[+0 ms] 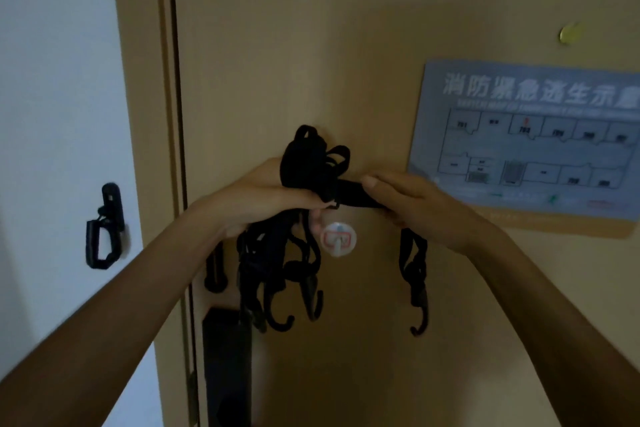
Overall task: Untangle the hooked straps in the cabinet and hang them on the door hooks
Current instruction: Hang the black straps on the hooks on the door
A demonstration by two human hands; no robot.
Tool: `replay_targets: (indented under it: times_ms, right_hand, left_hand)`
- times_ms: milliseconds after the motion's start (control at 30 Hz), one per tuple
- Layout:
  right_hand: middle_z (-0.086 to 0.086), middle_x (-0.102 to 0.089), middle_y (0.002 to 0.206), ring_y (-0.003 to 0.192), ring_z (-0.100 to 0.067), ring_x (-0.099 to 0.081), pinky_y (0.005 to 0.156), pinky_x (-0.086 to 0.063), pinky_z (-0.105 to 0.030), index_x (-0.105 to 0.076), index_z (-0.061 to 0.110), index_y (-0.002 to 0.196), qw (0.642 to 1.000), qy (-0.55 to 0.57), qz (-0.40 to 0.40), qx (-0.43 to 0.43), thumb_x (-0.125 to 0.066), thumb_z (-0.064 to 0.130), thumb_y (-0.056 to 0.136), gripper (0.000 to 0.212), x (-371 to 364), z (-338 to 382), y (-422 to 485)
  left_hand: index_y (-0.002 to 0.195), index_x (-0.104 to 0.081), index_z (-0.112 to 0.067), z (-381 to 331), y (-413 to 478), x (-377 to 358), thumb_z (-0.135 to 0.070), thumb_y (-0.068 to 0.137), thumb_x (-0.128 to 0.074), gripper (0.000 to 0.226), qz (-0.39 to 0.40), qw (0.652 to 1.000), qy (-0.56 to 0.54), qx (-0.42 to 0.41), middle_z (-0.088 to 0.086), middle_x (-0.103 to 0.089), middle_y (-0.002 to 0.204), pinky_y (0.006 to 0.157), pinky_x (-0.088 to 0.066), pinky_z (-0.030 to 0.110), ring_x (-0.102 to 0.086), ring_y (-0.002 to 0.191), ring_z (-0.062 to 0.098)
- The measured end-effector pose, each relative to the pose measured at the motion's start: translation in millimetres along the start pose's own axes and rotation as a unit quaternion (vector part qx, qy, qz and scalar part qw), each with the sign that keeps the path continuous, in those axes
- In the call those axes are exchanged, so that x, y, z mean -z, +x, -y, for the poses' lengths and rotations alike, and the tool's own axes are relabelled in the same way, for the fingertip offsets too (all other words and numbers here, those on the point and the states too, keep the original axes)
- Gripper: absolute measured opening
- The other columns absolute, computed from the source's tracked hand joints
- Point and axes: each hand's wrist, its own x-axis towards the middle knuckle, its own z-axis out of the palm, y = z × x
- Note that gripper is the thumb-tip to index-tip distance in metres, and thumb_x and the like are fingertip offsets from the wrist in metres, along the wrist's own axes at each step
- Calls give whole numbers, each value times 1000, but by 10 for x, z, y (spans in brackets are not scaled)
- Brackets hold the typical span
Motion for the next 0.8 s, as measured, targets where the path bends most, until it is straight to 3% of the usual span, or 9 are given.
replay_targets:
  times_ms: [67,167,367,500,600,700,800]
  right_hand:
    - [7,-48,66,58,-2,-44,58,-35,-15,-61,8,97,997,-57,-27,52,-42,25,98,25,137,77,86]
    - [9,-58,69,59,-4,-49,54,-35,-14,-60,20,101,987,-98,-74,108,-47,31,94,18,389,199,230]
    - [13,-60,72,63,-1,-53,53,-38,-12,-57,22,98,943,-196,-182,197,-57,20,91,7,936,675,621]
    - [10,-58,77,70,-4,-52,60,-38,-9,-58,18,93,899,-244,-287,224,-62,17,88,6,1261,946,915]
    - [6,-56,76,63,-6,-49,59,-35,-7,-61,10,96,856,-292,-346,251,-61,16,89,9,1511,1167,1141]
    - [3,-55,82,69,-11,-46,60,-34,-5,-59,6,96,809,-332,-391,288,-57,15,91,10,1739,1391,1382]
    - [-5,-56,86,76,-14,-45,57,-27,-22,-56,3,95,771,-373,-418,304,-54,14,92,12,1969,1564,1642]
  left_hand:
    - [70,-63,-1,-141,56,104,-7,84,-64,16,-15,1000,7,-25,6,-59,54,60,-48,16,-58,57,15]
    - [66,-66,-6,-392,174,278,-7,81,-67,15,-62,996,36,-62,-3,-60,50,60,-47,15,-55,57,13]
    - [84,-72,-14,-1024,465,608,-7,79,-69,8,-176,973,26,-149,-4,-73,71,53,-46,12,-62,57,-1]
    - [89,-69,-20,-1412,759,816,-11,76,-73,16,-266,946,23,-186,-11,-63,64,49,-46,11,-58,51,-3]
    - [92,-68,-17,-1752,961,979,-11,74,-75,21,-314,922,25,-224,-8,-63,69,49,-47,12,-58,57,1]
    - [92,-68,-16,-2104,1138,1146,-9,71,-76,24,-359,897,9,-259,-8,-64,74,47,-46,9,-58,59,0]
    - [96,-68,-16,-2399,1320,1313,-10,67,-79,31,-384,879,2,-282,-7,-66,78,51,-49,13,-62,69,5]
